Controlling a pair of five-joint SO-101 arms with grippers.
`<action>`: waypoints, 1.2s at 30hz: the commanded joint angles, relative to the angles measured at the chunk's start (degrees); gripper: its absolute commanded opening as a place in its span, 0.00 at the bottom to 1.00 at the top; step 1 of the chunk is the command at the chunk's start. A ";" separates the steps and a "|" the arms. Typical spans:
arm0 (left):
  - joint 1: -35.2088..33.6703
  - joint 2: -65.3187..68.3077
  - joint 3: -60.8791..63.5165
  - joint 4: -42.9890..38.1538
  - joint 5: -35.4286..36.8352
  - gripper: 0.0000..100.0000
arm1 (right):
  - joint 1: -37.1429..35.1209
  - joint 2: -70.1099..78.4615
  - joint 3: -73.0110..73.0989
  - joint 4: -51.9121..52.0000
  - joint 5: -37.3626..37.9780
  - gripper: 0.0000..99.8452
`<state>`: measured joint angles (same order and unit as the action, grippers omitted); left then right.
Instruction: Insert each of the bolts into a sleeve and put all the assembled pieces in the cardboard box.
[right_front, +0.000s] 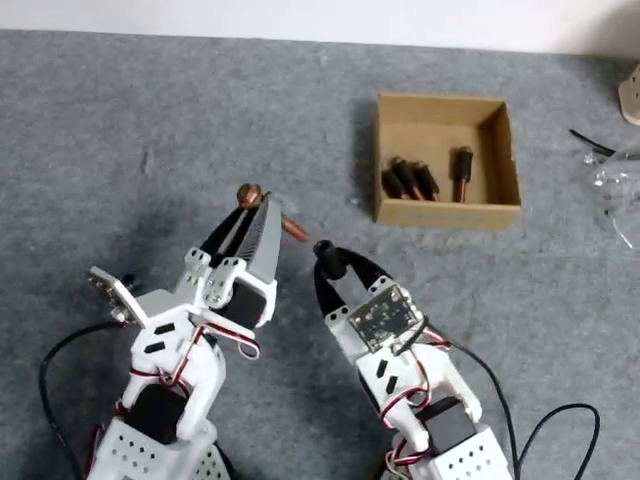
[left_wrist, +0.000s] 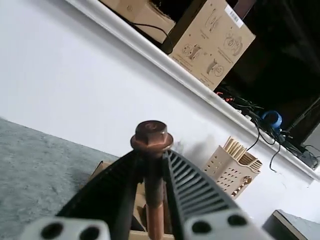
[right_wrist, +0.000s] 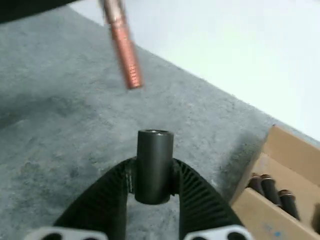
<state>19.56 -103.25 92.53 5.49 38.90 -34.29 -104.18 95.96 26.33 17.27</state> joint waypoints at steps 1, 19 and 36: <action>2.15 2.24 -3.91 -1.41 0.18 0.01 | -1.98 -0.57 6.37 0.13 0.35 0.00; 7.08 12.62 -1.63 0.97 0.44 0.01 | -1.71 -1.01 6.37 0.04 0.44 0.00; 8.57 12.53 -1.54 9.67 0.00 0.01 | 0.48 -1.01 6.02 -0.22 0.53 0.00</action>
<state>27.82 -91.30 91.74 14.73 39.34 -35.60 -104.09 95.96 26.42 17.36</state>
